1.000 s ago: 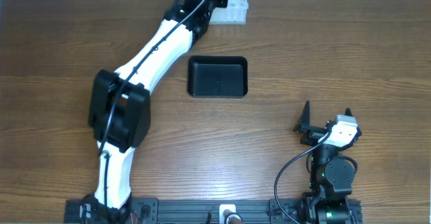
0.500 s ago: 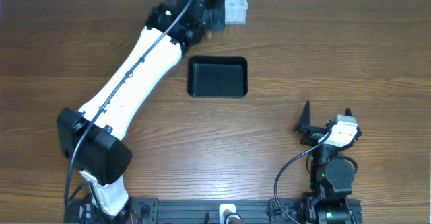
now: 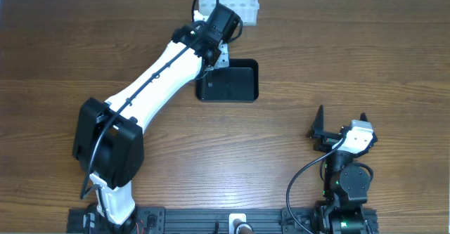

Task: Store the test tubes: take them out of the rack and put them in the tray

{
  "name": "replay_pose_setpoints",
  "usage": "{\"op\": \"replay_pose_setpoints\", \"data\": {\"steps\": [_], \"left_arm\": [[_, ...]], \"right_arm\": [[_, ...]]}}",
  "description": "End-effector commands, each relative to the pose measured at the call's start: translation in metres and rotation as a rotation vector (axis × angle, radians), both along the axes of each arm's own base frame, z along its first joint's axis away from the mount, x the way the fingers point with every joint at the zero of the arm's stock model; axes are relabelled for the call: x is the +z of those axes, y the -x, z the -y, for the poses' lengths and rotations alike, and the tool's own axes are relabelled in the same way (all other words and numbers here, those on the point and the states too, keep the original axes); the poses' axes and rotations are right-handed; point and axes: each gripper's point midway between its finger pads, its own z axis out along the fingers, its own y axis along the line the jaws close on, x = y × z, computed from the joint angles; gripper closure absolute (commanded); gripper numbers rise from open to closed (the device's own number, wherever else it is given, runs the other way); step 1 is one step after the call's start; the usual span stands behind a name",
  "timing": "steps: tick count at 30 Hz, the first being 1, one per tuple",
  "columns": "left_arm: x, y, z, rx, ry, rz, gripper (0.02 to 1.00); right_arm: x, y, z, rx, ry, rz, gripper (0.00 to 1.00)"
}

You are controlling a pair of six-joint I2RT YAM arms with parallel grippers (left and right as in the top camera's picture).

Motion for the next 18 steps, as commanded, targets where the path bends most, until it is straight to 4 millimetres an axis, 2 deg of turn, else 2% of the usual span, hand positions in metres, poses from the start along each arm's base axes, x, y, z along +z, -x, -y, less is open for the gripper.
{"op": "replay_pose_setpoints", "data": {"steps": [1, 8, 18], "left_arm": [[-0.013, -0.005, 0.002, 0.018, -0.015, 0.004, 0.917], [-0.041, -0.004, 0.003, 0.012, -0.046, -0.043, 0.910], [-0.064, -0.005, 0.006, 0.009, -0.063, -0.069, 0.888]], "right_arm": [[-0.002, 0.000, -0.001, 0.003, 0.002, -0.002, 0.007], [-0.002, 0.000, -0.001, 0.003, 0.002, -0.002, 0.009], [-0.002, 0.000, -0.001, 0.003, 0.002, -0.002, 0.007]]}}
